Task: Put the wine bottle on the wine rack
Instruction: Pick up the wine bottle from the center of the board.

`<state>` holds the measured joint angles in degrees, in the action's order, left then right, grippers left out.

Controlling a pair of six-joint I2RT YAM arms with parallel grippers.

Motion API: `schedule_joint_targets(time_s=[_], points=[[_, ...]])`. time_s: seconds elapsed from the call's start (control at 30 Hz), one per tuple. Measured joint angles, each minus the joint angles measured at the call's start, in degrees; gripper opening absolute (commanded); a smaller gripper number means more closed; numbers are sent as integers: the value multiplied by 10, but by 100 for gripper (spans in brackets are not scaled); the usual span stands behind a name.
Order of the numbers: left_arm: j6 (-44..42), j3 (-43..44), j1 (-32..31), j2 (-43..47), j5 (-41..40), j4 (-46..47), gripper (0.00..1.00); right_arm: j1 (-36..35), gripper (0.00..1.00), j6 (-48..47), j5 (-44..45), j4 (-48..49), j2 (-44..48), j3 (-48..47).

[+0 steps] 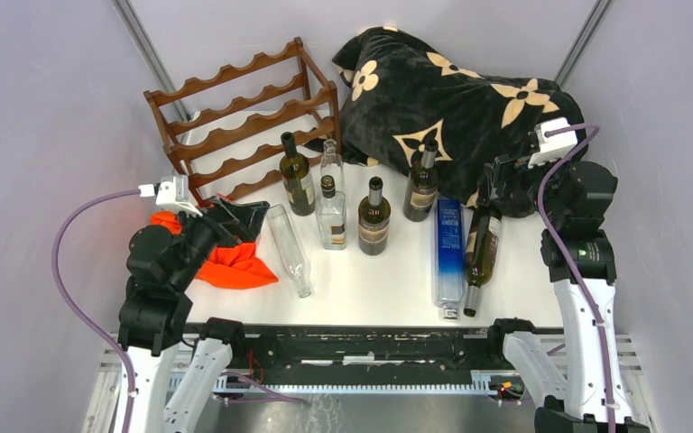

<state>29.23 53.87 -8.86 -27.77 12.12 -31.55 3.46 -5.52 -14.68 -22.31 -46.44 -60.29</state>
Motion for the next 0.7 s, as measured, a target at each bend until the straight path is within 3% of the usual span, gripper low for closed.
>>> schedule_joint_targets(time_s=[0.2, 0.33, 0.53, 0.7], points=[[17, -14, 0, 7, 0, -2, 100, 0, 98, -6, -8, 12, 7, 13], [39, -35, 0, 7, 0, -6, 100, 0, 98, -47, -59, 18, 23, 51], [78, -92, 0, 7, 1, -10, 100, -2, 98, -223, -227, -43, 30, 102], [95, -140, -16, -31, -23, -23, 100, -3, 98, -289, -269, -69, 25, 143]])
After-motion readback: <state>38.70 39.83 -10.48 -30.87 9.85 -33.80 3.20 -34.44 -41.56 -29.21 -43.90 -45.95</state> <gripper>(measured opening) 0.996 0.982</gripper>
